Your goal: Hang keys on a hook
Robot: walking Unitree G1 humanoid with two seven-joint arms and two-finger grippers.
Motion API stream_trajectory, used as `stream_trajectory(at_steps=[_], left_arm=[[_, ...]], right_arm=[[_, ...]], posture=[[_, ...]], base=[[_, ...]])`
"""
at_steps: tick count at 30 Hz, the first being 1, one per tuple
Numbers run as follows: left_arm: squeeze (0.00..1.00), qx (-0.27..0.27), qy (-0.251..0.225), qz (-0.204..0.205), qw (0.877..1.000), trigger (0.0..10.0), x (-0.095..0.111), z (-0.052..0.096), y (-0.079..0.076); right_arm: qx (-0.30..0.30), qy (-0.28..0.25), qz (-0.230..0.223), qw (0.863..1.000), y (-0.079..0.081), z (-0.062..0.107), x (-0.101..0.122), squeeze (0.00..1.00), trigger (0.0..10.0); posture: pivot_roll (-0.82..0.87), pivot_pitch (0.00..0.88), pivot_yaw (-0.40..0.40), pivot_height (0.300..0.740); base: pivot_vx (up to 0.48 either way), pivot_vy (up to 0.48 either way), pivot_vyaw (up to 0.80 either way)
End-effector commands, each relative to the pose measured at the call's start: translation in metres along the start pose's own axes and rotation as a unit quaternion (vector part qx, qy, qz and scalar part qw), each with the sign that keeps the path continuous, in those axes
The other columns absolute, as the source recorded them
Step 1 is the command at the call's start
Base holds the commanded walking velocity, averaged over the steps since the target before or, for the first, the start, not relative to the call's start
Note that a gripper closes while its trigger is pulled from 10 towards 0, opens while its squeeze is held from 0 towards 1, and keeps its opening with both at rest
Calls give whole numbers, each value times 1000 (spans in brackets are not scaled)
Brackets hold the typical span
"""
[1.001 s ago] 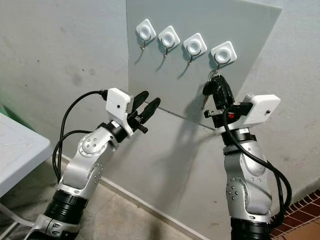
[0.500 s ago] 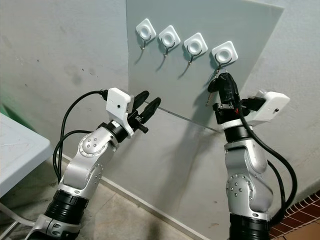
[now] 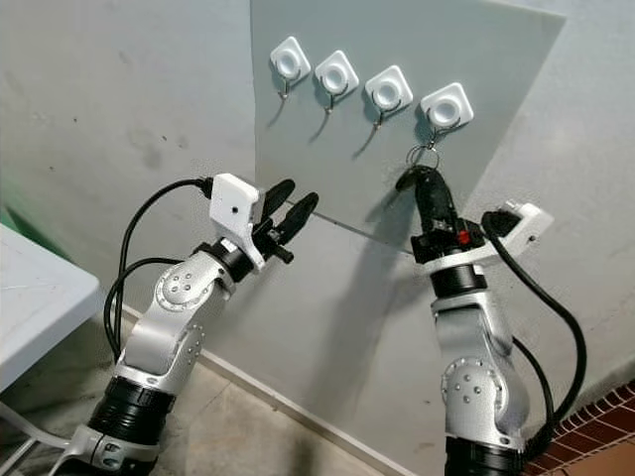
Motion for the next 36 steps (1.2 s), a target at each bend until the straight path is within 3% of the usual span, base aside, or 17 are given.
stream_trajectory(at_steps=[1, 2, 4, 5, 8, 9, 10, 13, 19, 22, 24, 25, 27, 28, 32, 33, 36], left_arm=[[0, 8, -6, -3, 1000, 10000, 3, 0, 3], [0, 12, -4, -1, 1000, 10000, 2, 1, 4], [0, 16, -2, 2, 1000, 10000, 1, 2, 6], [0, 20, 0, 1, 1000, 10000, -1, 2, 7], [0, 48, 11, 7, 999, 10000, -12, 7, 15], [0, 54, 21, 6, 998, 10000, -18, 8, 17], [0, 59, 25, 3, 998, 10000, -22, 10, 19], [0, 99, 52, 15, 994, 10000, -45, 19, 29], [0, 162, 163, 42, 972, 10000, -121, 62, 46], [0, 184, 198, 41, 962, 10000, -144, 80, 50], [0, 187, 201, 44, 961, 10000, -146, 81, 51], [0, 197, 250, 40, 947, 10000, -168, 101, 51], [0, 196, 287, 46, 937, 10000, -186, 120, 48], [0, 202, 318, 69, 924, 10000, -200, 136, 45], [0, 218, 361, 85, 903, 10000, -217, 159, 43], [0, 226, 386, 98, 889, 10000, -226, 174, 40], [0, 248, 427, 120, 861, 10000, -239, 202, 34]], right_arm=[[-4, 11, 1, 1000, -2, 1, -4, 431, 10000], [-3, 12, 1, 1000, -3, 2, -6, 247, 10000], [-2, 13, 2, 1000, -3, 2, -7, 247, 10000], [-2, 18, 0, 1000, -4, 3, -9, 0, 10000], [-6, 34, -3, 999, -8, 8, -20, 0, 10000], [-5, 37, -4, 999, -9, 9, -23, 357, 10000], [-8, 42, 0, 999, -11, 10, -25, 1000, 10000], [-4, 62, 0, 998, -15, 18, -40, 1000, 10000], [-30, 171, 102, 980, -44, 52, -92, 1000, 10000], [-35, 217, 124, 968, -55, 68, -112, 1000, 10000], [-35, 219, 128, 967, -55, 69, -114, 1000, 10000], [-53, 262, 151, 952, -67, 85, -131, 1000, 10000], [-70, 300, 177, 935, -79, 102, -146, 1000, 10000], [-96, 335, 192, 917, -90, 117, -156, 1000, 10000], [-103, 386, 198, 895, -96, 139, -171, 1000, 10000], [-110, 420, 205, 877, -98, 154, -180, 1000, 10000], [-122, 474, 208, 847, -99, 182, -193, 1000, 10000]], posture=[[107, 0, -70, 740], [109, 0, -71, 740], [109, 0, -71, 740], [109, 0, -71, 740], [113, 0, -72, 740], [113, 0, -72, 740], [113, 0, -72, 740], [114, 0, -71, 740], [112, 0, -65, 740], [109, 0, -58, 740], [109, 0, -58, 740], [101, 0, -50, 740], [100, 0, -47, 740], [98, 0, -43, 740], [94, 0, -39, 740], [93, 0, -34, 740], [81, 0, -26, 740]], base=[[0, 0, 0], [0, 0, 0], [0, 0, 0], [0, 0, 0], [0, 0, 0], [0, 0, 0], [0, 0, 0], [0, 0, 0], [0, 0, 0], [0, 0, 0], [0, 0, 0], [0, 0, 0], [0, 0, 0], [0, 0, 0], [0, 0, 0], [0, 0, 0], [0, 0, 0]])
Point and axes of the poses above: a point about 5 cm out from each wrist's last joint towards the gripper, its own z axis pointing back from the gripper into the wrist, its own x axis along the axis of the wrist's last joint, y = z × x, the point moved 3 cm from there along -z, pointing out of the wrist towards the gripper, and after that the axes turned 6 degrees about z, right-handed, at the moved point
